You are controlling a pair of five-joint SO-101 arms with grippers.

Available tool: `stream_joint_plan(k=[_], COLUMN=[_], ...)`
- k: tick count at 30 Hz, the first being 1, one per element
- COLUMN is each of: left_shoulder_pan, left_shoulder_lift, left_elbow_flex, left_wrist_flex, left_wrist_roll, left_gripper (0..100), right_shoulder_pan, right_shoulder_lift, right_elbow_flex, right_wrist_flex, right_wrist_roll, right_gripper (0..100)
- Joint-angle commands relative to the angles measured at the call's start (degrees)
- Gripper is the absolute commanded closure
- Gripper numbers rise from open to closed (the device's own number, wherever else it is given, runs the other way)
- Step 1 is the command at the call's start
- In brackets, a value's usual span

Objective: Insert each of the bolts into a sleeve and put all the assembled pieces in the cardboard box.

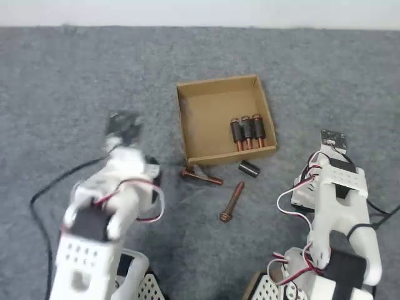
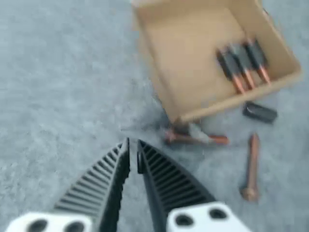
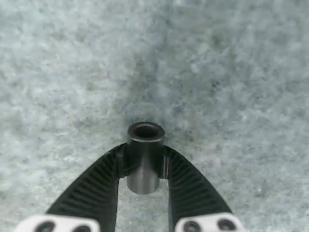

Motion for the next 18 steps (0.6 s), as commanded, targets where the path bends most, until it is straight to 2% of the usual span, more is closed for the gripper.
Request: stream_joint_plan(k=[1, 6, 12, 18], left_shoulder_pan=[8.8, 19.7, 26.9, 30.7], left_shoulder_lift=[15.9, 27.9, 40.1, 49.7], left_elbow_flex=[-8.5, -12.4, -16.0, -16.1], left_wrist_flex=[0.3, -0.4, -8.2, -12.8], left_wrist_roll=[0.6, 8.4, 8.9, 9.0], left_gripper=[97, 97, 96, 82], right_shoulder_pan=[1.0, 1.0, 1.1, 1.1], right_shoulder_lift=[-3.5, -3.4, -3.4, -3.4], right_elbow_flex=[-0.2, 0.1, 0.2, 0.2], right_wrist_flex=[-0.8, -1.8, -2.5, -2.8], right_wrist_roll=[0.8, 0.7, 0.7, 0.7], right_gripper=[99.2, 99.2, 99.2, 99.2])
